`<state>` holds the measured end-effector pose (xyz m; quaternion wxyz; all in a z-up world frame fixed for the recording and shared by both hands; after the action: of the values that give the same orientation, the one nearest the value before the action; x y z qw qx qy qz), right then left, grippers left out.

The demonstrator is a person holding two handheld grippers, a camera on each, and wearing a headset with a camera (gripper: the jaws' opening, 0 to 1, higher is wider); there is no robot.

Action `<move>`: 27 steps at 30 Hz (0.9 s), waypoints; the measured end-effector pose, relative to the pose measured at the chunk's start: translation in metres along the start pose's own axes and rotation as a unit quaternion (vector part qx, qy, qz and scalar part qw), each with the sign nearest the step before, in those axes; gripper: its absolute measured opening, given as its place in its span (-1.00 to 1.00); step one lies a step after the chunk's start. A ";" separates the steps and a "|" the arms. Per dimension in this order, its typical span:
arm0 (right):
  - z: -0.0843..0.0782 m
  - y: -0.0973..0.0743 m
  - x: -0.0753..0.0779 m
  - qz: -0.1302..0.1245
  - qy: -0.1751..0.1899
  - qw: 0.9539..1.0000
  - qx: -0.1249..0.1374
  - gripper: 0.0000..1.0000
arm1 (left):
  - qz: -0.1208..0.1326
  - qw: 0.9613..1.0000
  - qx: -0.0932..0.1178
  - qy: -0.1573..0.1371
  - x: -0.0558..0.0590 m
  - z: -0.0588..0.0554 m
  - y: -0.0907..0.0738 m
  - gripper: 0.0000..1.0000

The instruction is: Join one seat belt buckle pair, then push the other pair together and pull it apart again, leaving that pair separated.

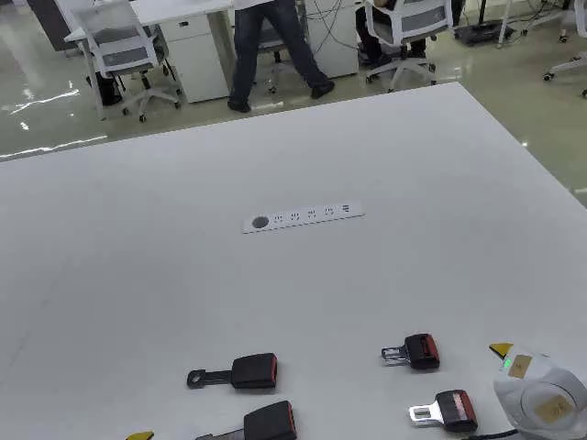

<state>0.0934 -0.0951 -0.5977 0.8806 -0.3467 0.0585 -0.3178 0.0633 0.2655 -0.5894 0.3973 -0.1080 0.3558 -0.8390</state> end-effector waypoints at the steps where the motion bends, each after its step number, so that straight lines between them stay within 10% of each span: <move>1: 0.000 -0.001 0.000 0.001 0.000 1.000 0.000 1.00 | 0.003 1.000 -0.001 0.005 -0.001 0.000 -0.001 1.00; 27: 0.002 -0.001 0.005 -0.003 0.003 1.000 0.008 0.92 | -0.023 1.000 0.001 0.004 0.008 0.001 -0.002 0.99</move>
<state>0.0971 -0.0978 -0.5950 0.8822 -0.3388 0.0572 -0.3221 0.0577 0.2599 -0.5878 0.3764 -0.1122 0.3543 -0.8487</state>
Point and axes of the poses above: the centre of the closed fingertips' face, and the gripper's own axes: y roughly forward along the fingers, x roughly to its right, z roughly out of its top, the point moved 3 cm from there along -y, roughly backward along the fingers, and after that the axes turned 6 degrees about x, right-handed, at the moved point
